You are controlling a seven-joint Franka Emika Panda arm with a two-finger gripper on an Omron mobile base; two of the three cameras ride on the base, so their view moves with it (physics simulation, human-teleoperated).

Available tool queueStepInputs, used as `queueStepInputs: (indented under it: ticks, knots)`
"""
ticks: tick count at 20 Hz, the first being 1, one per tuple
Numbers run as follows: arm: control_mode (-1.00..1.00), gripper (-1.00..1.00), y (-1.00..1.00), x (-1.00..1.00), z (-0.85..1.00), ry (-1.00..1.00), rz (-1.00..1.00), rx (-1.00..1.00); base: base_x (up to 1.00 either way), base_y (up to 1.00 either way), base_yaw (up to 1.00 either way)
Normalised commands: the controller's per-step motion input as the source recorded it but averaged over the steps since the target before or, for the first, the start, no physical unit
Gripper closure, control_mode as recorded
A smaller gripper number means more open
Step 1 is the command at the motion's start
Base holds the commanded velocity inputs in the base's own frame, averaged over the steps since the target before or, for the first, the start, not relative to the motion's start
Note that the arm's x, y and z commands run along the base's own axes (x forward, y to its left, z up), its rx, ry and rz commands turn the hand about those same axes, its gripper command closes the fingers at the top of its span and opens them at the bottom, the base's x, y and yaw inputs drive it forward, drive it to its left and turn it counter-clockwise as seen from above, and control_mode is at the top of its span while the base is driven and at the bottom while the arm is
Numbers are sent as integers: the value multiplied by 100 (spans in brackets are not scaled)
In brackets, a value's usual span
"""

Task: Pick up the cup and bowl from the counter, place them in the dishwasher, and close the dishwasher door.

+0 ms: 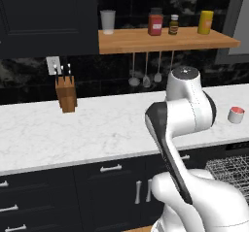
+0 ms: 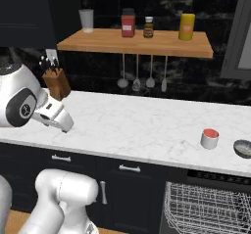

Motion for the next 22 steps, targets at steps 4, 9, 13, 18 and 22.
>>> queueStepInputs:
  ticks: [4, 9, 13, 18, 22]
  knots:
    - [-100, -100, -5, 20, 2, -2, -44, 5, 0, 0, 0]
    - [-100, -100, -45, 54, 0, 0, 15, 5, 0, 0, 0]
    - [-100, -100, -30, 49, 0, 2, 20, 0, 0, 0, 0]
    - [-100, -100, -9, 35, -2, 6, 17, 0, 0, 0, 0]
    - [100, -100, 0, 0, 0, 0, 0, 0, -33, 6, -19]
